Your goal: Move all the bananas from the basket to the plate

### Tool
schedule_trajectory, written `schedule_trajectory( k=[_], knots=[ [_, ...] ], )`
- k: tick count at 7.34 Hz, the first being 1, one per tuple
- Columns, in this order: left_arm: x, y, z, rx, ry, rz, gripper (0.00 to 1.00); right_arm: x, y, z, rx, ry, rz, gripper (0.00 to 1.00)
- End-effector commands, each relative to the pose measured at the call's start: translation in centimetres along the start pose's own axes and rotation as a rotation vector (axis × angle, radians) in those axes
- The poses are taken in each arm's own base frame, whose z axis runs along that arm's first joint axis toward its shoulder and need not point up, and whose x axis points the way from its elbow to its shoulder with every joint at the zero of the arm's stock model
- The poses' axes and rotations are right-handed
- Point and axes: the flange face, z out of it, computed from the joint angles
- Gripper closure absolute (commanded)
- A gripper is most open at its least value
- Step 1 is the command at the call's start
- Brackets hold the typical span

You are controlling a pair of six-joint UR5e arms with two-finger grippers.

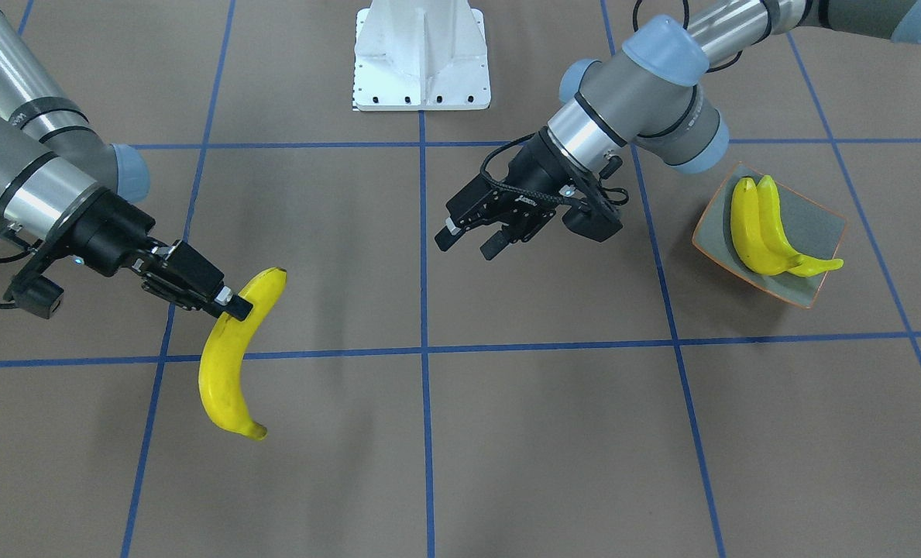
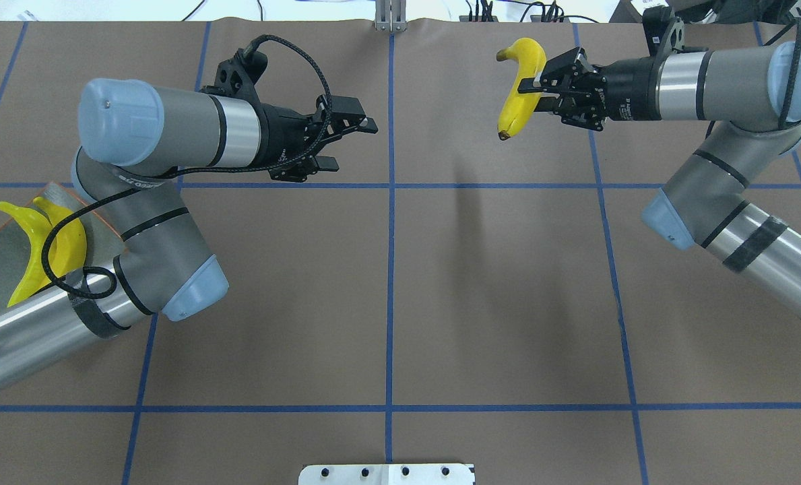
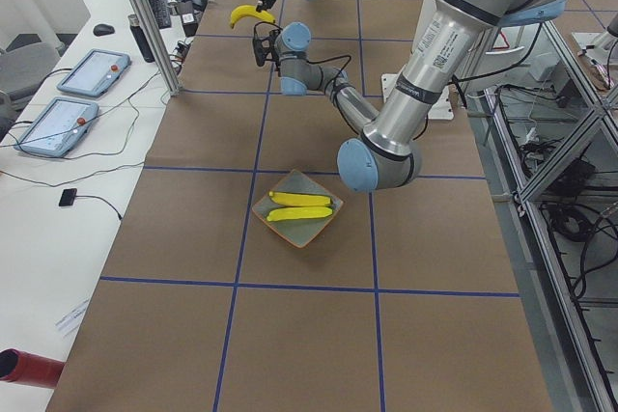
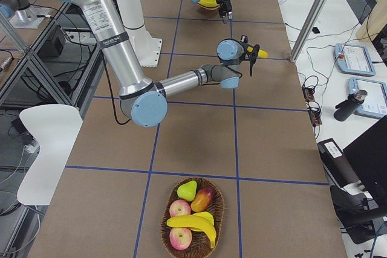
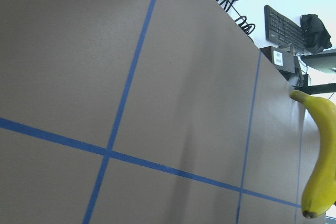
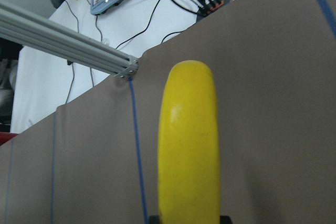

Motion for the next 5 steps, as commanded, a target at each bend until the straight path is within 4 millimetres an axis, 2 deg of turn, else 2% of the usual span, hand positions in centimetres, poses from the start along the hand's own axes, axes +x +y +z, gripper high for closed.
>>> schedule_trajectory(
  k=[1, 2, 3, 5],
  knots=[
    [2.0, 0.8, 0.0, -0.010, 0.062, -0.046, 0.00, -0.4, 2.7, -0.3, -0.077, -0.130, 0.081, 1.00],
    [2.4, 1.0, -0.3, -0.014, 0.088, -0.069, 0.00, -0.2, 4.5, 0.3, -0.094, -0.201, 0.109, 1.00],
    [3.0, 0.7, -0.6, 0.018, 0.138, -0.116, 0.00, 0.7, 7.3, 1.5, -0.104, -0.280, 0.145, 1.00],
    [3.6, 0.9, -1.0, 0.008, 0.184, -0.159, 0.00, 1.4, 10.4, 2.1, -0.137, -0.378, 0.168, 1.00]
  ],
)
